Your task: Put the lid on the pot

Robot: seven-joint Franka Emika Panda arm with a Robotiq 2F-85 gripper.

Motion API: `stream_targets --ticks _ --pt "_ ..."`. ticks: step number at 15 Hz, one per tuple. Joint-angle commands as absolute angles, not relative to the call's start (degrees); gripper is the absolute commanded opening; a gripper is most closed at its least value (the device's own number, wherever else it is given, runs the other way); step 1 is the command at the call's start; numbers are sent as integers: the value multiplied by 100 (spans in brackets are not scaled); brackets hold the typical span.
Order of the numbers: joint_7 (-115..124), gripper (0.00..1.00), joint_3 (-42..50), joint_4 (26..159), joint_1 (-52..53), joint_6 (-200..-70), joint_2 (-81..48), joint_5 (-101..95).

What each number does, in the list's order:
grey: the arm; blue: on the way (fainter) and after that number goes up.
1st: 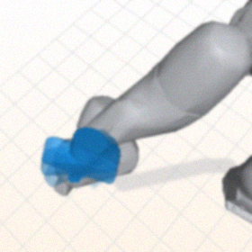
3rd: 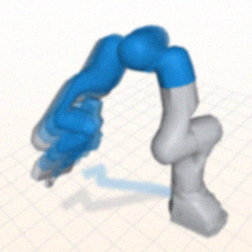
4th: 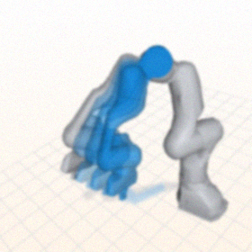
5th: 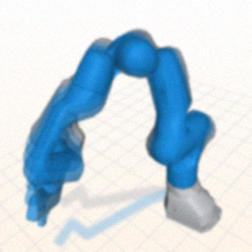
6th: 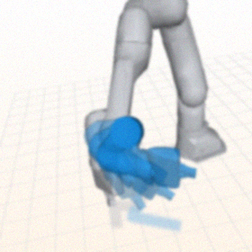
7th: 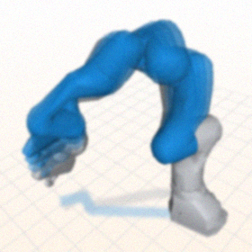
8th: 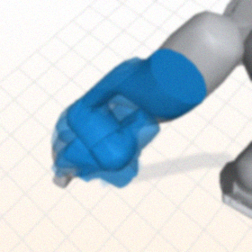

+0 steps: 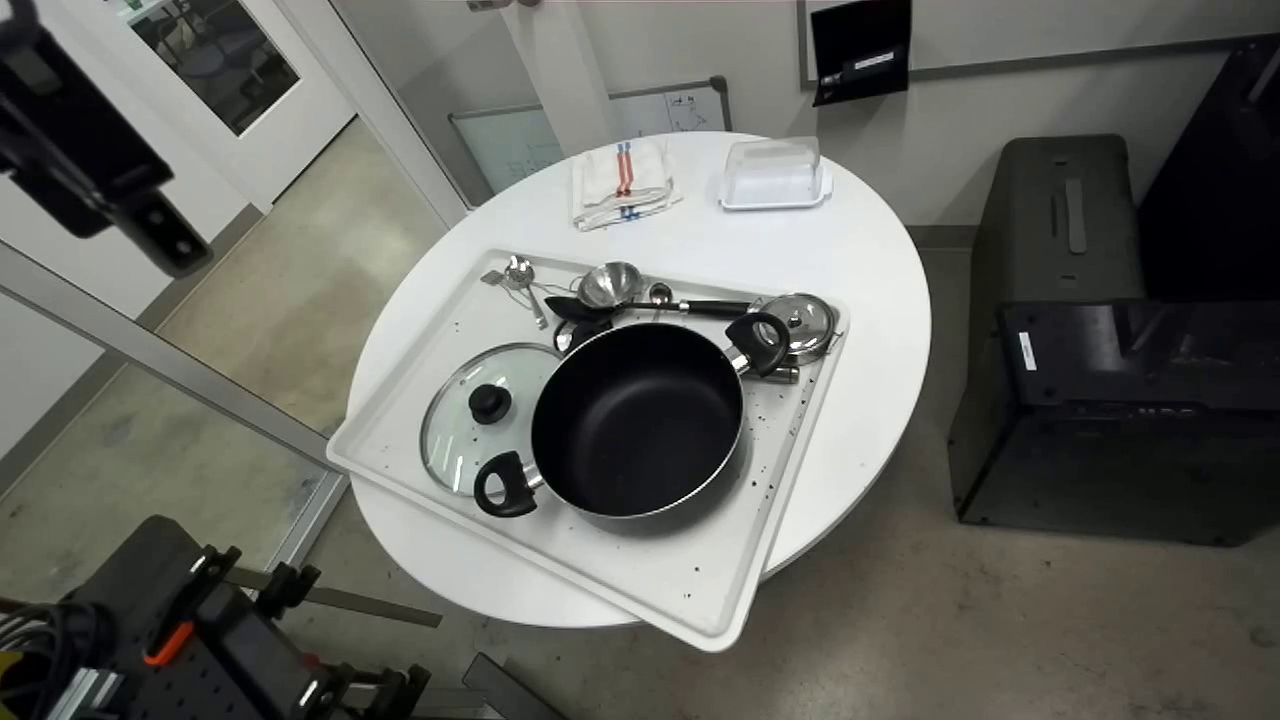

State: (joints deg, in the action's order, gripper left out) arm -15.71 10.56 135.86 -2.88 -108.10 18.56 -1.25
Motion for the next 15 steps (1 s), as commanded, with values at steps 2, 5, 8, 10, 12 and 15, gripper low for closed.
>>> stream_targets --ticks 2,5,8,10,12,15 --pt "-1254 100 700 13838 -267 -11471 1440 -263" --pt "-1089 100 488 14067 -228 -12082 1139 -361" --pt "-938 100 292 14346 -158 -12936 766 -458" --pt "-835 100 172 14472 -106 -13471 453 -519" --pt "-757 100 69 14578 -40 -14122 78 -575" --pt "-577 100 -50 14668 56 -15076 -545 -809"
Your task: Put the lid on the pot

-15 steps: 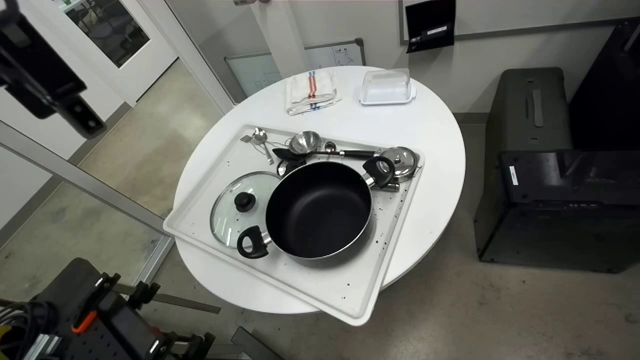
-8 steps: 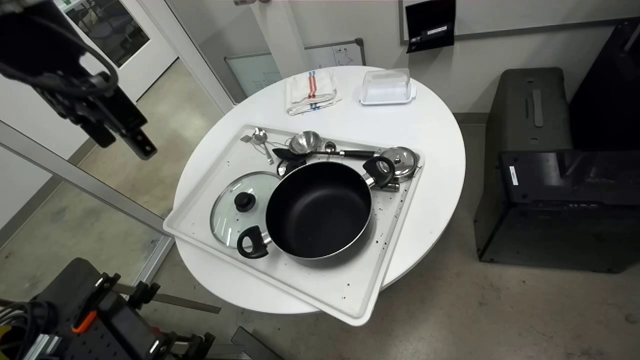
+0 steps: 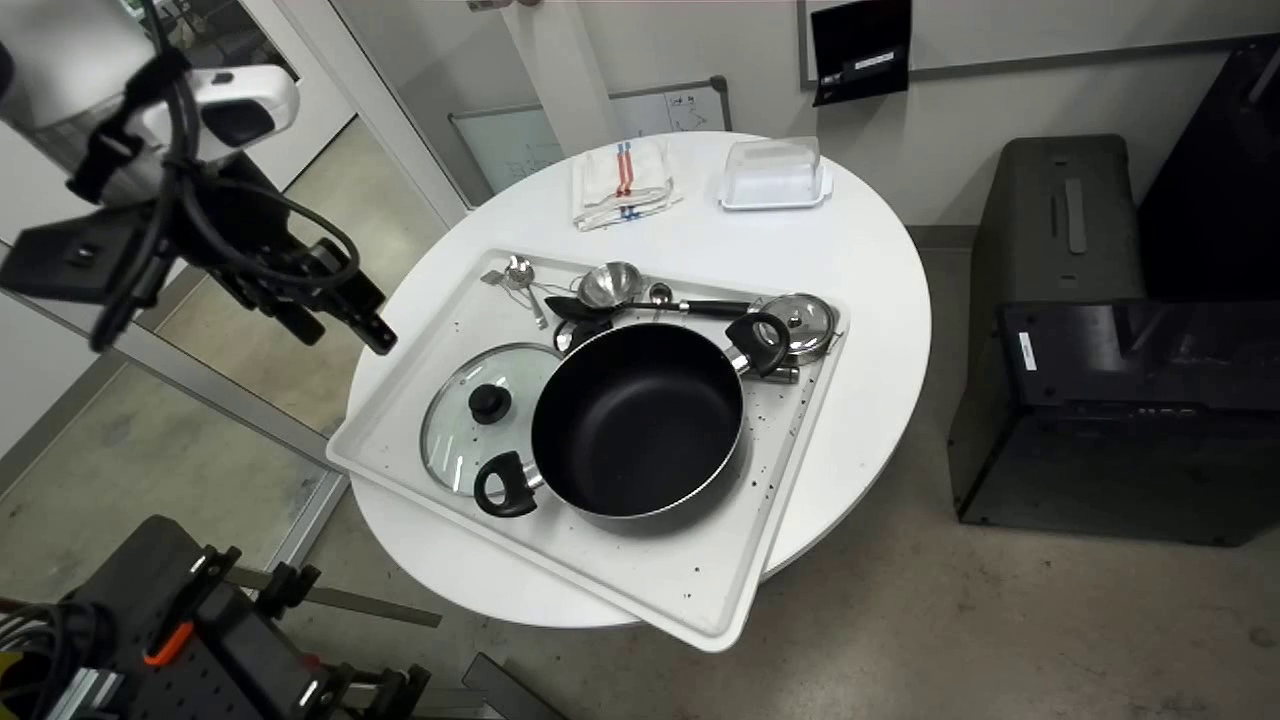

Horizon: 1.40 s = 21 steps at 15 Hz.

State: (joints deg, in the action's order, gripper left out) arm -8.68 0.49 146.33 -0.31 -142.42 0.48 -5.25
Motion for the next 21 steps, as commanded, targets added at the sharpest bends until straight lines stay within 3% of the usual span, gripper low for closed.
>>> stream_targets --ticks 1,13,21 --pt "-448 100 -75 14661 99 -15399 -809 -934" --pt "737 100 759 13653 1494 -16961 -3330 -1670" --pt "742 100 860 12576 1824 -17098 -4638 -1244"
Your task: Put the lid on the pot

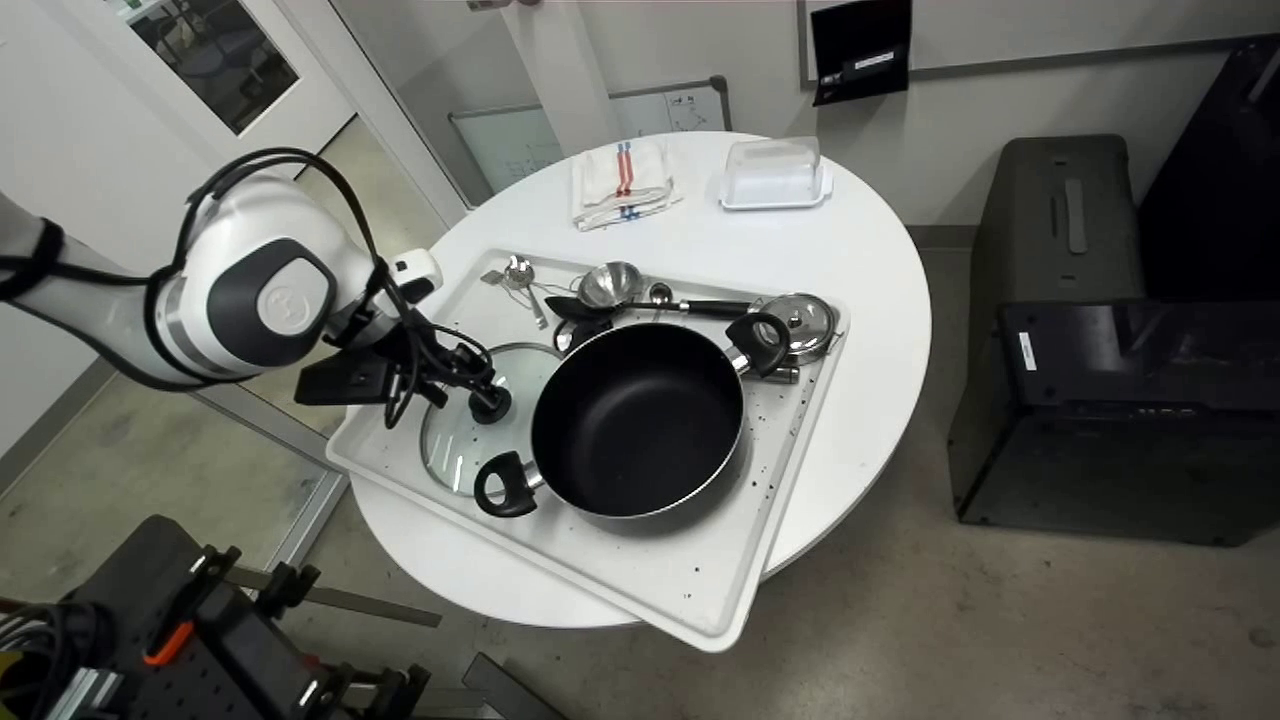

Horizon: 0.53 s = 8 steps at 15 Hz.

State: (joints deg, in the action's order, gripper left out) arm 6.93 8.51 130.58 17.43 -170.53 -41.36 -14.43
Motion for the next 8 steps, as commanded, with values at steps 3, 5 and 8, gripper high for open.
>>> stream_targets --ticks 3,5,8 --pt "700 100 753 12276 1739 -17055 -4902 -1080" --pt "668 100 699 12137 1687 -17030 -5000 -986" --pt "619 67 628 12065 1632 -17047 -5048 -893"
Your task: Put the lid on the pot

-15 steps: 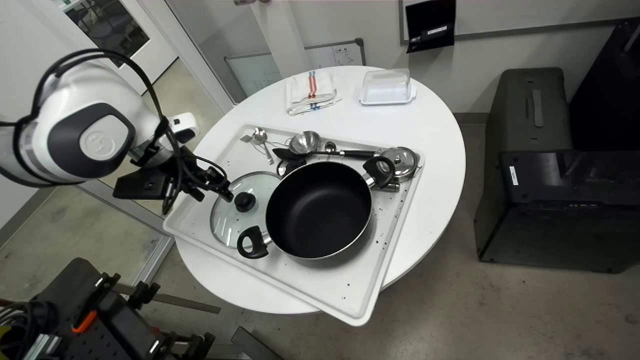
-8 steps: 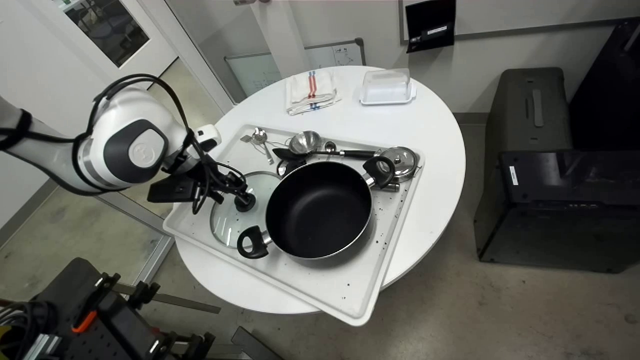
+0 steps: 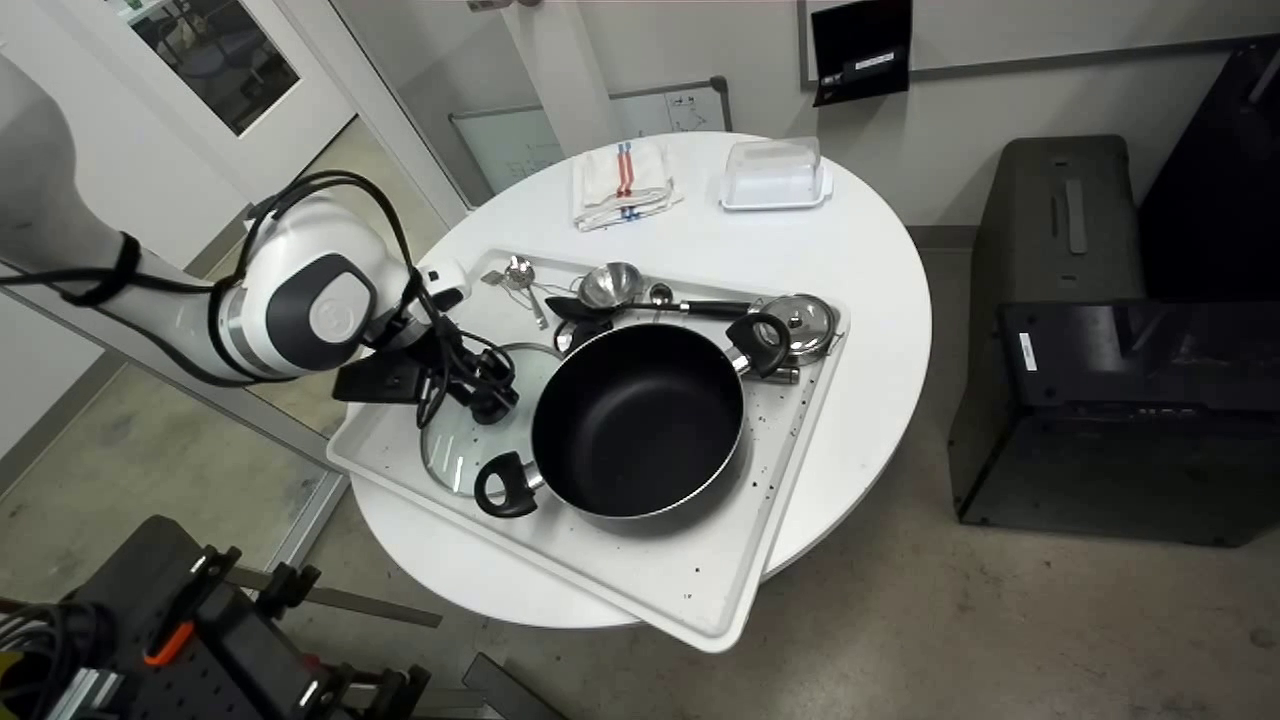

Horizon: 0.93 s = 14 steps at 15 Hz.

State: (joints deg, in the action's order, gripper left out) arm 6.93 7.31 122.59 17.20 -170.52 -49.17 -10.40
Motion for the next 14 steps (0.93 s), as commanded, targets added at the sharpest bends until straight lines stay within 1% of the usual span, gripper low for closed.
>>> stream_targets --ticks 1,2,4,5,6,7,14 --pt "611 60 604 12054 1618 -17038 -5051 -877" --pt "600 50 576 12080 1600 -17039 -5024 -868" --pt "581 37 561 12127 1590 -17035 -4961 -866" --pt "571 34 550 12142 1574 -17036 -4939 -863" --pt "555 33 524 12181 1543 -17013 -4898 -859" --pt "533 26 498 12201 1506 -16985 -4857 -856" --pt "353 26 144 12648 1147 -16971 -4350 -848"
